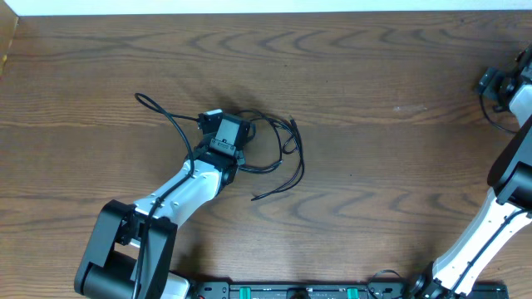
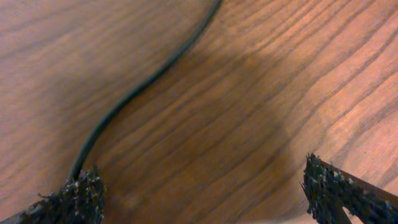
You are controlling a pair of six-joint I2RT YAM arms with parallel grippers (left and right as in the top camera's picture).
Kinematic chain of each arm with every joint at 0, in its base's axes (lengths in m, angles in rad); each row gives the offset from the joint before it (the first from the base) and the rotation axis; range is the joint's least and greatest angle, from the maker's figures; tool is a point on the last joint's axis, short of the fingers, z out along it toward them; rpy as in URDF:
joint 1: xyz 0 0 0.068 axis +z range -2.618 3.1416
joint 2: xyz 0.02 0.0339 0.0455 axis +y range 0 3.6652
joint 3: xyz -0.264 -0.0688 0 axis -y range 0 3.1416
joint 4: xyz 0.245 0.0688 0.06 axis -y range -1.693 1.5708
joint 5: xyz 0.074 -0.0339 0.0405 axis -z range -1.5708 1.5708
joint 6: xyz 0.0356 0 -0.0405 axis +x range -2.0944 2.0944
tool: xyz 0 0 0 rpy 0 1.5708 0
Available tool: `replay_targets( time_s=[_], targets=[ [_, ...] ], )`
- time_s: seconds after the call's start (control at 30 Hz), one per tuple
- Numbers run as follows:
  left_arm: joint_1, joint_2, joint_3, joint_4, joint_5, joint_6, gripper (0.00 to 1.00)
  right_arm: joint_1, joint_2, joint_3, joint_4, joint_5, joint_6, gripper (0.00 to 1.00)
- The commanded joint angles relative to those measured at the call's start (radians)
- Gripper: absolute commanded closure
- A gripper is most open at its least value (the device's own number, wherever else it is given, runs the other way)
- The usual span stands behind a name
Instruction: Untangle cables
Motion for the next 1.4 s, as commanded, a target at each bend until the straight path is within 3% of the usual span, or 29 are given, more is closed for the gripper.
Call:
replay_targets(
  time_s=[0.0,0.2,0.33,0.43,0.73,1.13,1.23,1.37],
  targets=[
    [0.001,0.010,0.007,0.000,0.010,-0.016,0.84,0.001,-0.052,0.018,-0.037,-0.013,0.044,0.01],
    [0.001,0.010,0.007,0.000,0.020,-0.016,0.85,0.002,-0.058,0.018,-0.101,-0.027,0.078,0.01],
    [0.001,0.010,0.007,0.000,0.020,-0.016,0.85,0.002,-0.058,0.017,-0.133,-0.203,0.077,0.09],
    [0.001,0.010,0.007,0.000,0.019,-0.016,0.85,0.002,-0.058,0.017,-0.127,-0.300,0.077,0.07],
    [0.001,0.010,0.007,0.000,0.019,-0.016,0.83,0.002,-0.057,0.017,-0.108,-0.310,0.073,0.02],
    [0.001,0.010,0.007,0.000,0.019,-0.016,0.83,-0.002,-0.060,0.017,0.112,-0.347,0.074,0.01],
    [0.001,0.010,0.007,0.000,0.019,-0.016,0.83,0.000,-0.085,0.017,0.132,-0.347,0.074,0.06],
    [0.001,0.010,0.007,0.000,0.019,-0.016,0.83,0.031,-0.112,0.016,0.021,-0.345,0.039,0.14]
  ],
)
